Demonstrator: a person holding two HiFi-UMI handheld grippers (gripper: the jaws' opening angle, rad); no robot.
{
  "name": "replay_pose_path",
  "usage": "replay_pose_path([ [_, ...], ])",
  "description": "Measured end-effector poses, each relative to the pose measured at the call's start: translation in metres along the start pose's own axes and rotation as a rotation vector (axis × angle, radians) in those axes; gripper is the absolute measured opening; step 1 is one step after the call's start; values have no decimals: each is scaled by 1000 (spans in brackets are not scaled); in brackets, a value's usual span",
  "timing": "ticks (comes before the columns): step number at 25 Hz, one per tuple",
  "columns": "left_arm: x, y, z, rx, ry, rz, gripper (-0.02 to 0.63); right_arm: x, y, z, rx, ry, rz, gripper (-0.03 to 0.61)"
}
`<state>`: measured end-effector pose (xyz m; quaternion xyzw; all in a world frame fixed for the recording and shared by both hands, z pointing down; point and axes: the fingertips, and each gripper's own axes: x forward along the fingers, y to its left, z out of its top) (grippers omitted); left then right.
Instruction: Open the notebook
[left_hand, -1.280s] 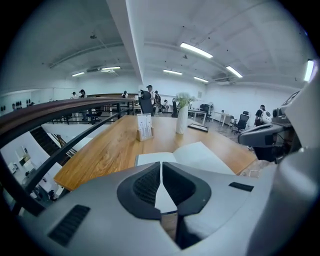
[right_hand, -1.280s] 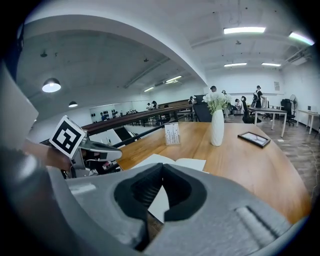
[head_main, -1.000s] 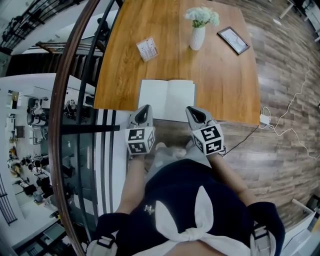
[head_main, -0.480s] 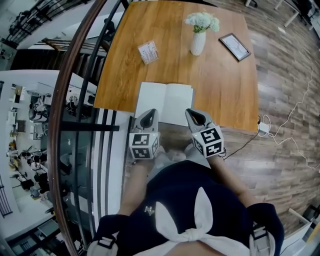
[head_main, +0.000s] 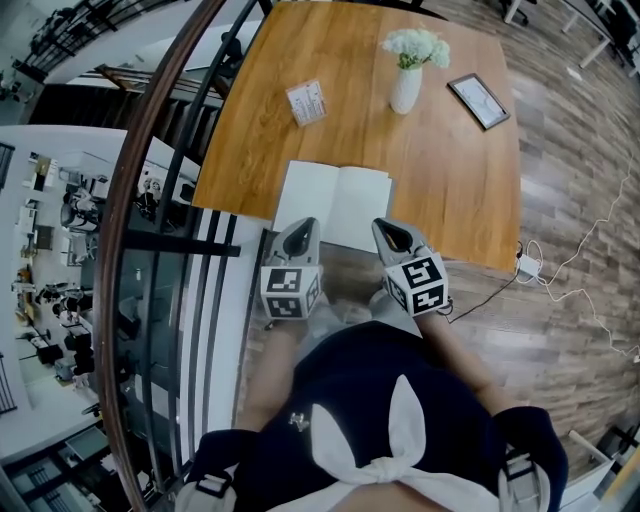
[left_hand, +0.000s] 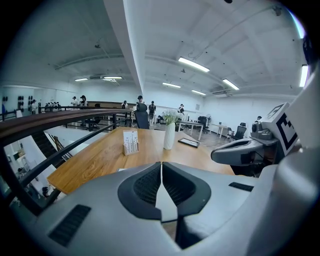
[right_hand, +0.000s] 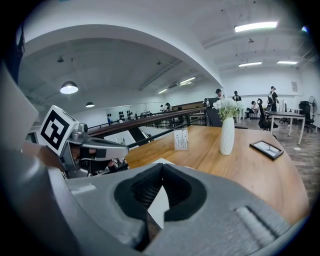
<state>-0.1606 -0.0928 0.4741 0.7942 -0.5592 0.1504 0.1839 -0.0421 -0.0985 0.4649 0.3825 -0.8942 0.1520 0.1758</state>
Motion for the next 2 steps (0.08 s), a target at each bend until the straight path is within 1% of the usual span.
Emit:
replay_pose_path([
  [2,-3,1,1,-2,-4,5,23,0,1,0,-4,1,4,-3],
])
